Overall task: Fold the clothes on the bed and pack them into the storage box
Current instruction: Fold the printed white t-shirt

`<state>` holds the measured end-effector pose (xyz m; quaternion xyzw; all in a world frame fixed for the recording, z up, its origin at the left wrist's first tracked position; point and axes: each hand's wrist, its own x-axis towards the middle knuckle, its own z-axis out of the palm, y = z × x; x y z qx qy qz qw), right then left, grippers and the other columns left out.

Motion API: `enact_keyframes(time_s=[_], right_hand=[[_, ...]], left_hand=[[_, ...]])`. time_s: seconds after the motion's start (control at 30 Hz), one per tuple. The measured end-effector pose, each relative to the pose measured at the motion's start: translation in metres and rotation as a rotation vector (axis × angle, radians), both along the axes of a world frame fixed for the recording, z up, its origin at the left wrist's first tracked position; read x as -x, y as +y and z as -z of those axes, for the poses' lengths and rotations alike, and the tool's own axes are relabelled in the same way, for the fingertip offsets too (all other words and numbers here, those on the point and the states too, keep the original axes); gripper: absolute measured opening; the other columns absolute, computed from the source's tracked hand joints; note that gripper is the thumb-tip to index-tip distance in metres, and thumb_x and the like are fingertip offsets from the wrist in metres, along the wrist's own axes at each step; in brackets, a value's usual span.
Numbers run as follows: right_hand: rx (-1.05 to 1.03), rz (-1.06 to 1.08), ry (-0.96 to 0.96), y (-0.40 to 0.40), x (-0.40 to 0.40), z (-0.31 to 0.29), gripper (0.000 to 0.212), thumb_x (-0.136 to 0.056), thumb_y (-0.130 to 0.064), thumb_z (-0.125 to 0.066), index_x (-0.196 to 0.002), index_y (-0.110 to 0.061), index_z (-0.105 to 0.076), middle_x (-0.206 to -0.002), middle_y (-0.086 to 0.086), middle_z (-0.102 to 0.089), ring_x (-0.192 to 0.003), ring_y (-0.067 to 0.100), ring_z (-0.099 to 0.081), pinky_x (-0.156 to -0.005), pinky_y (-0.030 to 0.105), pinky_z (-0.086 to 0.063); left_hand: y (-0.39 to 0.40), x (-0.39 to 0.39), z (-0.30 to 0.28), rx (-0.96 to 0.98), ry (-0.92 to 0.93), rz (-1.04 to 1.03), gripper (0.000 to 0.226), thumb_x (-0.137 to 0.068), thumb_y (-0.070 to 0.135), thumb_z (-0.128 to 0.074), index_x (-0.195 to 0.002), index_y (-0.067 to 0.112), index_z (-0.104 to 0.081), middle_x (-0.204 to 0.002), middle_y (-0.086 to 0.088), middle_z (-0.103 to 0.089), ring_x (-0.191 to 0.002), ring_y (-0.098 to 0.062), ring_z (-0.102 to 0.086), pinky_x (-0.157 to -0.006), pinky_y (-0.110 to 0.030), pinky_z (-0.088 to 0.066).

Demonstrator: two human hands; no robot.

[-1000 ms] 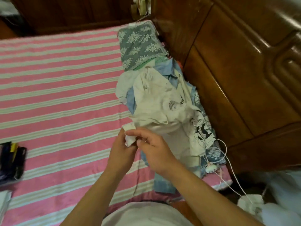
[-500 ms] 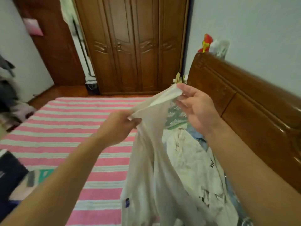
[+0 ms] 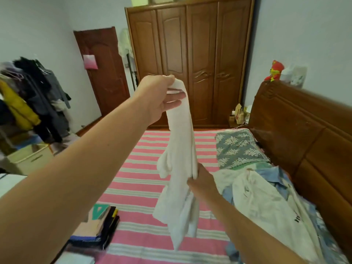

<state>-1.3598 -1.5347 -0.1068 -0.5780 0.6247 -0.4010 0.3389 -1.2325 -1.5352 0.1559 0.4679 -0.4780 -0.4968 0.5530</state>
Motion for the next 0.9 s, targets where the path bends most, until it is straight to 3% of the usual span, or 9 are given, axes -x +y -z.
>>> enact_keyframes(time_s=[0.07,0.2,0.4,0.47,0.53,0.63,0.77,0.83,0.9], right_hand=[[-0.058,0.099,0.127,-0.002,-0.009,0.034,0.014,-0.09,-0.01,-0.051,-0.094,-0.021,-0.058,-0.076,-0.006,-0.059,-0.069,0.016,-0.059,-0.058,0.031,-0.048],[-0.143,0.223,0.374,-0.004,0.006,0.07,0.019,-0.101,-0.017,-0.046,-0.087,-0.016,-0.059,-0.079,0.006,-0.062,-0.073,0.029,-0.057,-0.063,0.038,-0.045],[0.03,0.261,0.463,0.011,0.012,-0.025,0.022,-0.101,-0.01,-0.047,-0.082,-0.015,-0.057,-0.069,0.008,-0.056,-0.063,0.03,-0.053,-0.054,0.036,-0.038],[0.098,0.112,0.338,0.029,-0.012,-0.088,0.02,-0.1,-0.014,-0.054,-0.085,-0.018,-0.067,-0.068,0.007,-0.06,-0.061,0.022,-0.053,-0.052,0.032,-0.033],[0.143,0.01,0.063,0.042,-0.042,-0.141,0.015,-0.098,-0.017,-0.06,-0.089,-0.015,-0.072,-0.067,0.005,-0.064,-0.058,0.014,-0.055,-0.054,0.029,-0.039],[0.026,-0.049,-0.367,0.02,-0.081,-0.183,0.008,-0.094,-0.011,-0.065,-0.094,-0.006,-0.071,-0.085,0.012,-0.072,-0.076,0.022,-0.067,-0.074,0.039,-0.055],[-0.191,0.02,-0.516,-0.012,-0.122,-0.192,0.023,-0.092,-0.017,-0.065,-0.11,-0.003,-0.069,-0.108,0.024,-0.069,-0.094,0.033,-0.069,-0.09,0.053,-0.057],[-0.189,0.073,-0.493,-0.019,-0.132,-0.191,0.023,-0.093,-0.021,-0.066,-0.111,-0.008,-0.068,-0.106,0.018,-0.071,-0.095,0.031,-0.071,-0.088,0.05,-0.059],[-0.179,0.075,-0.558,-0.021,-0.137,-0.193,0.022,-0.093,-0.02,-0.068,-0.112,-0.009,-0.067,-0.106,0.014,-0.071,-0.095,0.03,-0.072,-0.087,0.047,-0.06]], left_hand=[[-0.012,-0.036,-0.001,0.027,0.037,-0.057,0.022,-0.103,0.02,-0.057,-0.125,0.014,-0.058,-0.111,-0.008,-0.07,-0.087,-0.019,-0.077,-0.084,-0.042,-0.063],[-0.042,-0.121,0.009,-0.019,0.118,-0.168,0.023,-0.105,0.021,-0.054,-0.126,0.013,-0.057,-0.112,-0.008,-0.07,-0.09,-0.02,-0.076,-0.083,-0.044,-0.061],[-0.079,-0.215,0.054,-0.183,0.09,-0.262,0.019,-0.106,0.014,-0.045,-0.112,0.009,-0.062,-0.118,-0.01,-0.068,-0.104,-0.024,-0.068,-0.097,-0.045,-0.055],[-0.087,-0.227,0.064,-0.195,0.015,-0.213,0.022,-0.103,0.014,-0.05,-0.121,0.009,-0.061,-0.128,-0.01,-0.066,-0.115,-0.024,-0.064,-0.106,-0.045,-0.05],[-0.078,-0.22,0.07,-0.243,-0.228,-0.04,0.044,-0.101,0.029,-0.059,-0.142,0.016,-0.049,-0.146,-0.006,-0.053,-0.131,-0.027,-0.053,-0.112,-0.046,-0.043],[-0.046,-0.187,0.074,-0.099,-0.627,0.231,0.067,-0.095,0.038,-0.068,-0.152,0.022,-0.037,-0.143,-0.005,-0.052,-0.12,-0.024,-0.059,-0.096,-0.04,-0.054],[0.0,-0.14,0.087,0.114,-0.397,0.37,0.047,-0.091,0.03,-0.075,-0.13,0.023,-0.05,-0.114,-0.006,-0.061,-0.097,-0.02,-0.069,-0.078,-0.038,-0.063],[0.001,-0.133,0.098,0.196,-0.472,0.294,0.049,-0.088,0.025,-0.078,-0.124,0.027,-0.045,-0.112,-0.002,-0.058,-0.094,-0.018,-0.068,-0.068,-0.027,-0.062],[-0.002,-0.129,0.105,0.284,-0.58,0.164,0.04,-0.09,0.022,-0.076,-0.115,0.029,-0.045,-0.106,0.005,-0.059,-0.091,-0.015,-0.067,-0.069,-0.031,-0.063]])
